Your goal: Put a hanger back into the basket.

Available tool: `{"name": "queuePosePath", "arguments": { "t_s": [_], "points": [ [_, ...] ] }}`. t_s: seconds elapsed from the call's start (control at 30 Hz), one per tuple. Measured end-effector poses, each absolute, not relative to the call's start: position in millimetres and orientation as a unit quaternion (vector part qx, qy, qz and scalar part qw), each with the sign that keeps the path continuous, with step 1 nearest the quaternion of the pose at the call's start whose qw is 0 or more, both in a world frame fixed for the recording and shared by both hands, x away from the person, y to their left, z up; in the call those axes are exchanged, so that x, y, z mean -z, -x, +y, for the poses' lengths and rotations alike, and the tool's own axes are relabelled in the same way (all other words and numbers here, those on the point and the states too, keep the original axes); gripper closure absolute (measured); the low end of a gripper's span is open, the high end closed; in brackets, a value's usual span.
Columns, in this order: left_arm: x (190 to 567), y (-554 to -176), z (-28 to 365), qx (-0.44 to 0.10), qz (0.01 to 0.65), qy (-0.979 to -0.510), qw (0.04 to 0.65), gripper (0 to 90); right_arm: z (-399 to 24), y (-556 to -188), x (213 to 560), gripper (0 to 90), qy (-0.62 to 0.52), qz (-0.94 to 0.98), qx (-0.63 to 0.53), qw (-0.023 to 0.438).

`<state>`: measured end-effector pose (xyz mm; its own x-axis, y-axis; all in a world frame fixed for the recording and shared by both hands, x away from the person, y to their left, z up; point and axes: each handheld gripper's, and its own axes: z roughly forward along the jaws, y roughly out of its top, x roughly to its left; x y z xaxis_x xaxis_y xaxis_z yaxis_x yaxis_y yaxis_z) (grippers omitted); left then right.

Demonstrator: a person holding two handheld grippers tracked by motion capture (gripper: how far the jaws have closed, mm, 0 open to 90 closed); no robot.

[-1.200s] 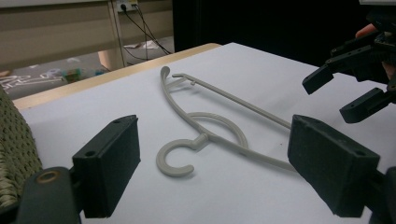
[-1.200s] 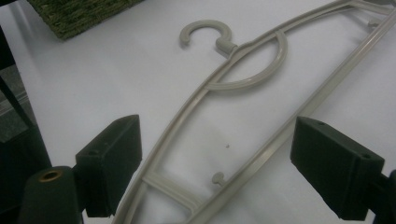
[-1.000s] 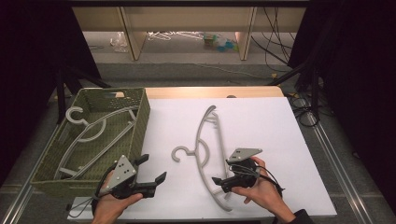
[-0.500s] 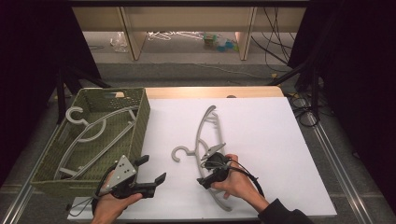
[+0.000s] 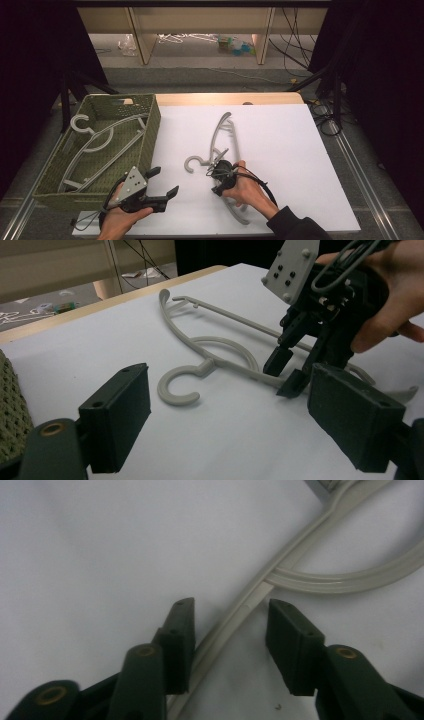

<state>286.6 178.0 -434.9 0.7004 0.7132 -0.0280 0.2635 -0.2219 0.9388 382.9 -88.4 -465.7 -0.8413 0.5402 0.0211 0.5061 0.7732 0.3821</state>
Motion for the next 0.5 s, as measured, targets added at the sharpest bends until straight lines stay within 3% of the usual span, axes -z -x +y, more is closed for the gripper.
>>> {"name": "queuePosePath", "arguments": {
  "t_s": [0.3,0.5],
  "points": [
    [433.4,-286.6,179.2,-0.215,0.322,-0.751,0.535,17.3,-100.4,-397.3,465.2,81.2,-0.301,0.932,-0.200,0.018],
    [432.6,-287.1,181.6,-0.217,0.319,-0.752,0.534,17.7,-106.3,-398.7,463.2,82.5,-0.265,0.945,-0.191,0.011]
  ]
}}
